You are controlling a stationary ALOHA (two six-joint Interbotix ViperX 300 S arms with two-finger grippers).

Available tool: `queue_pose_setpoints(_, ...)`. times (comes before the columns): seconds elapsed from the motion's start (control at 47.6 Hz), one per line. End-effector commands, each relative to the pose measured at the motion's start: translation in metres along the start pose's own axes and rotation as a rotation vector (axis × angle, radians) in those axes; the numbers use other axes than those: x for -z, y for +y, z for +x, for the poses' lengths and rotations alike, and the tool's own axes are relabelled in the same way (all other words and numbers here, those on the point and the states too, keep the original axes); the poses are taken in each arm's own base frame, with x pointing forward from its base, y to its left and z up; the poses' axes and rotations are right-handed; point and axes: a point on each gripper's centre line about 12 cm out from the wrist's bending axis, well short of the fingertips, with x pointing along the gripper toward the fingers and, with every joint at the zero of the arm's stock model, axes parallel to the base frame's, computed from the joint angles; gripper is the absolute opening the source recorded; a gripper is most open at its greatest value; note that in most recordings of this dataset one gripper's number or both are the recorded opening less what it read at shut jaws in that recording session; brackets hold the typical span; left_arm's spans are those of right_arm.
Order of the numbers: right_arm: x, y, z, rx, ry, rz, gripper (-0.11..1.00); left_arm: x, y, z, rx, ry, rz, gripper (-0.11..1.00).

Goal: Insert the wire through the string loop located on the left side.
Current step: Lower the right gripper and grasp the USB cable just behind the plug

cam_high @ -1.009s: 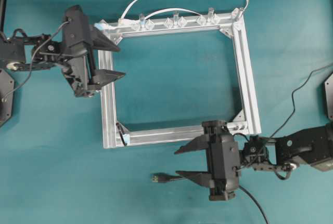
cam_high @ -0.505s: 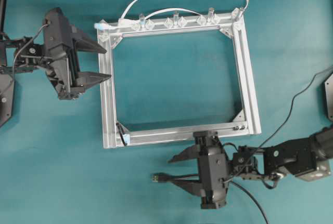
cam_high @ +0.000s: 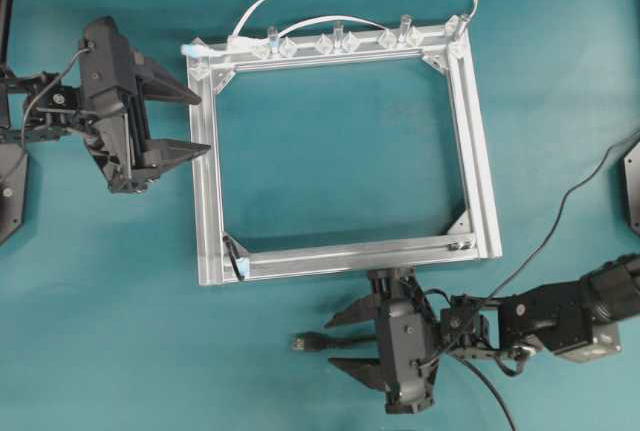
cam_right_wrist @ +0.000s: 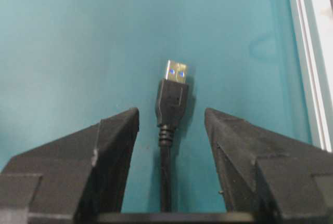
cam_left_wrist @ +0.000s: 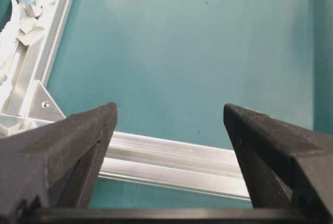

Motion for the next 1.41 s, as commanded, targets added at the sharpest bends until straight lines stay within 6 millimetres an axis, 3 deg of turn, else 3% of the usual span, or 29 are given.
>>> queue_pose_setpoints(0.0,-0.008,0.005,0.000,-0.008,-0.025,0.010,0.58,-0.007,-0.001,-0.001,0.002,-0.024,-0.006,0.89)
queue_pose_setpoints(0.694,0.015,0.002,0.007,-0.003,0.072,0.008,0.56,0.001,0.000,-0.002,0.000,-0.005,-0.008,0.89)
queue_pose_setpoints(0.757,0.017,0.002,0.007,-0.007,0.089,0.010,0.49,0.001,0.000,-0.002,0.000,-0.005,-0.006,0.89)
queue_pose_setpoints(0.883,0.018,0.003,0.007,-0.009,0.096,0.010,0.16,0.001,0.000,-0.002,0.000,-0.005,-0.006,0.89)
queue_pose_setpoints(0.925,0.017,0.003,0.007,-0.010,0.095,0.011,0.10,0.001,0.000,-0.002,0.000,-0.005,-0.005,0.89)
queue_pose_setpoints(1.388,0.011,0.004,0.007,-0.014,0.081,0.016,0.10,-0.001,0.000,-0.002,0.002,-0.012,-0.005,0.89)
